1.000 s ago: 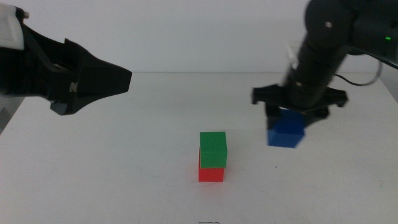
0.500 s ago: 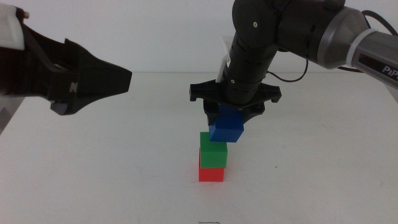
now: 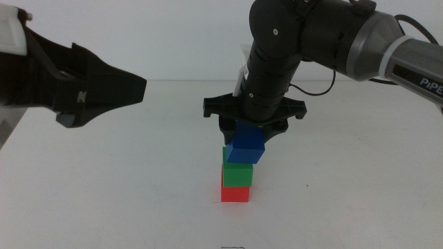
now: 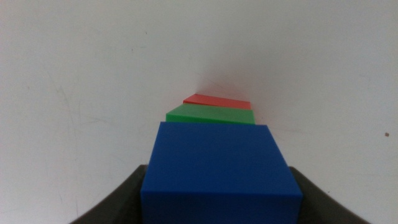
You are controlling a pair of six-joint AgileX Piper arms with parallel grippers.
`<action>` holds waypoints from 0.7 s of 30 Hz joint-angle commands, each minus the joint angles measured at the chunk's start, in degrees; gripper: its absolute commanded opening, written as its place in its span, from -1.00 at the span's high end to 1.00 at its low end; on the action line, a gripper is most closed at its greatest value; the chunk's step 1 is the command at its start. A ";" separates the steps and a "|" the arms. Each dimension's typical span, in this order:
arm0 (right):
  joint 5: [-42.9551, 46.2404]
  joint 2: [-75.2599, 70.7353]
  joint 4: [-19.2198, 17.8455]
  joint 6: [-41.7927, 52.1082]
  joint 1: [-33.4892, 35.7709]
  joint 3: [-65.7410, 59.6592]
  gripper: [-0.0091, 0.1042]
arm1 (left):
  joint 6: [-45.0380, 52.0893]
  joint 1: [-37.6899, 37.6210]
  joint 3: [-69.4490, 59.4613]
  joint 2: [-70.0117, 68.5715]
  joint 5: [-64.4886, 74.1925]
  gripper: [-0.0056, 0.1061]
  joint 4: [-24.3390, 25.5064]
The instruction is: Stack red cubes first, then green, then blue cubes in a specific spot.
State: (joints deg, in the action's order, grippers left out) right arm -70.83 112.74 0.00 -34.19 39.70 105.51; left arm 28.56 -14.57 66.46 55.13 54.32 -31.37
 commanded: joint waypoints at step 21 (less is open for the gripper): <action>-3.14 -0.97 -1.59 -0.37 1.11 2.03 0.84 | 0.03 0.03 1.44 -0.67 -2.85 -0.78 -1.92</action>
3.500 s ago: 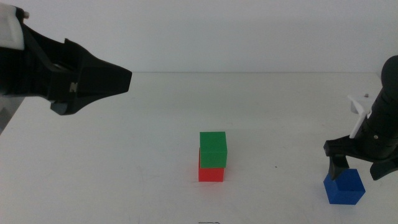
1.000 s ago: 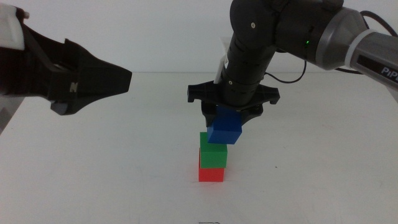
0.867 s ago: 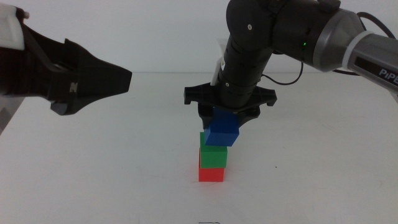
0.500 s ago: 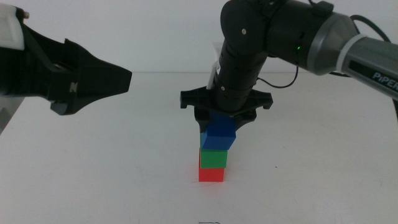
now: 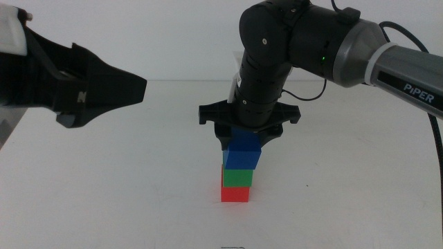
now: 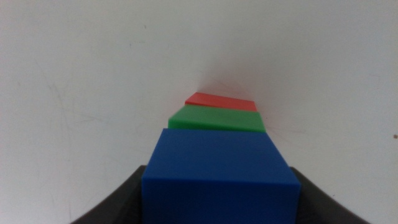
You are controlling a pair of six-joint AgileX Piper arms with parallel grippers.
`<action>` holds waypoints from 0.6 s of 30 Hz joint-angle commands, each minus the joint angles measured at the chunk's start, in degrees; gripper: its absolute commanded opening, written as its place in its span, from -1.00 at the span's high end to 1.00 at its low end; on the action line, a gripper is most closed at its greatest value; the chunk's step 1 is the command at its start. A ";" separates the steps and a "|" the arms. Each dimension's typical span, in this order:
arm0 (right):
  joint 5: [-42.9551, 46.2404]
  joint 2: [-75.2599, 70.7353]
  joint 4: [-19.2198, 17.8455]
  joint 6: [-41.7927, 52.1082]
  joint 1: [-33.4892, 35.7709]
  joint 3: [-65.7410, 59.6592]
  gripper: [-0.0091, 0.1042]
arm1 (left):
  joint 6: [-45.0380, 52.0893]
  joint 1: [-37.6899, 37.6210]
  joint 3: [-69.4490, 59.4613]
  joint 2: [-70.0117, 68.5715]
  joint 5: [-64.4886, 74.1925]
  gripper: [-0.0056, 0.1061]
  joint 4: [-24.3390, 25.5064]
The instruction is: Stack red cubes first, then green, then blue cubes in a specific spot.
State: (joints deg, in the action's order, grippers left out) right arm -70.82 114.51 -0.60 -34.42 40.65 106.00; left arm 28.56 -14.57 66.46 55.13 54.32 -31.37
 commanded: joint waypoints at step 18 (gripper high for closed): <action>-0.21 -2.74 -0.09 1.32 0.23 3.38 -0.33 | 0.03 0.03 1.44 -0.67 -2.85 -0.78 -1.92</action>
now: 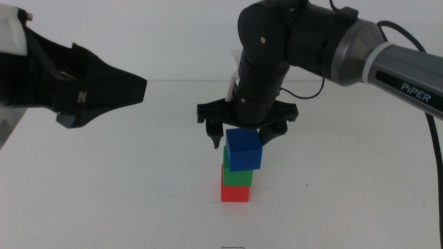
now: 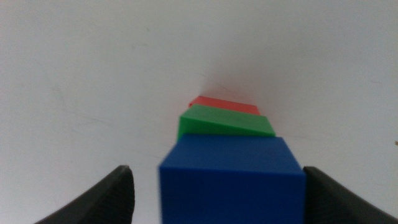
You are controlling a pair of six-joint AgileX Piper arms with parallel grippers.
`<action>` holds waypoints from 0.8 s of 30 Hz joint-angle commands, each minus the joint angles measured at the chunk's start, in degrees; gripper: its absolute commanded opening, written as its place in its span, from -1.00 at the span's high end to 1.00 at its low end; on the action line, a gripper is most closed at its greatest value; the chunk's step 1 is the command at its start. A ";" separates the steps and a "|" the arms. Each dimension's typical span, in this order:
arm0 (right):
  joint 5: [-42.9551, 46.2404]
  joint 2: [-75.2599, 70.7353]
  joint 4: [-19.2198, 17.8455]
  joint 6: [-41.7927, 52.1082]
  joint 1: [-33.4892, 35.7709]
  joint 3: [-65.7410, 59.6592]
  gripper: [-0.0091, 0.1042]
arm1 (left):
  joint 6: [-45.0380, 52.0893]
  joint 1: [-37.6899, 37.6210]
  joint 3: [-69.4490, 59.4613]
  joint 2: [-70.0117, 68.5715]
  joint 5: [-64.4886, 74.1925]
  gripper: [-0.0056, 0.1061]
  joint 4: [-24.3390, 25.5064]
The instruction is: Stack red cubes first, then green, then blue cubes in a specific spot.
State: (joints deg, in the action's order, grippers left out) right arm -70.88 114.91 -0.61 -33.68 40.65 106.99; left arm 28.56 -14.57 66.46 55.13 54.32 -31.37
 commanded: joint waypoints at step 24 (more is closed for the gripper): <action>5.64 -28.87 -6.39 13.28 -17.37 -3.37 -0.33 | 0.03 0.03 1.44 -0.67 -2.85 -0.78 -1.92</action>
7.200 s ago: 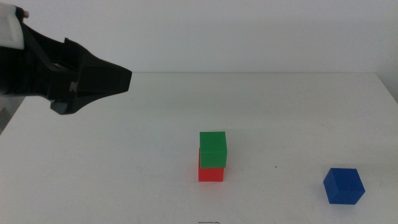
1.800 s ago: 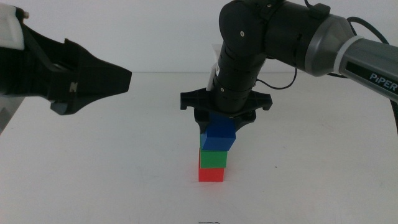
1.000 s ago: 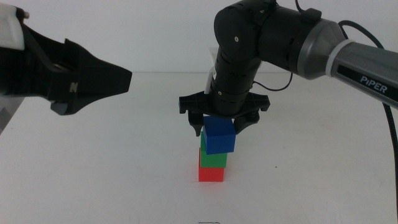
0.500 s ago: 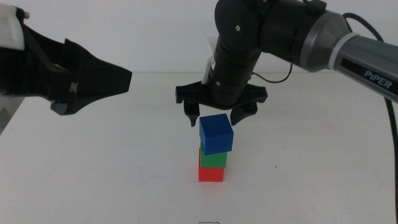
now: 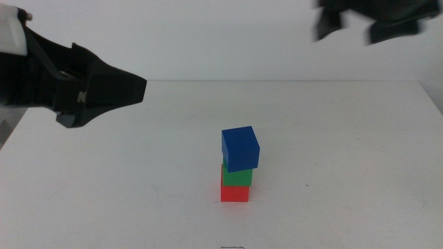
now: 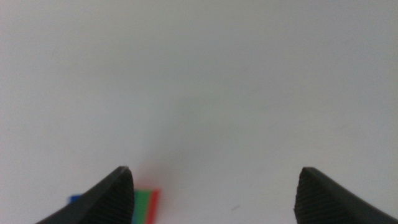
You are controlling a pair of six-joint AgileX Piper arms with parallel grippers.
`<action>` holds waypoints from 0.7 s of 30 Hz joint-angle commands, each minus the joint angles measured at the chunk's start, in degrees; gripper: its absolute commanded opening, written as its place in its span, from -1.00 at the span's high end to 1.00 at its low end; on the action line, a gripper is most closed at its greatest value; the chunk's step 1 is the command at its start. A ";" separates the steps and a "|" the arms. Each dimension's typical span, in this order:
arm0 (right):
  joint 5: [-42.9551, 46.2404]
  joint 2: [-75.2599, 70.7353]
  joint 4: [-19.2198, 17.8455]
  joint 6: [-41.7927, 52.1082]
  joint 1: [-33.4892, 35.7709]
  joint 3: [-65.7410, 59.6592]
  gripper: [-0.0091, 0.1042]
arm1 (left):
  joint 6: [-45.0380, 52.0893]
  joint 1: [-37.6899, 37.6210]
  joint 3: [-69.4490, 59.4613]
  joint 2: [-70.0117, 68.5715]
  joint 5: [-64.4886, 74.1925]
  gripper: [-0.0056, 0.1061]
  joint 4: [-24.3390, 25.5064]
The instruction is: Stack red cubes first, then green, then blue cubes in a specific spot.
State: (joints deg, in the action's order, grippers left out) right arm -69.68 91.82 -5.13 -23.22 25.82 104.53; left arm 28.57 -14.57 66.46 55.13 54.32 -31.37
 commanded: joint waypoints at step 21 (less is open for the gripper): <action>34.30 -33.72 1.17 15.73 -21.09 -32.59 -0.33 | 0.03 0.03 1.44 -0.67 -2.85 -0.78 -1.92</action>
State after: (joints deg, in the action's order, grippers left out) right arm -39.88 58.97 -2.85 -8.30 5.17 70.66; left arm 28.57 -14.57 66.46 55.13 54.32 -31.37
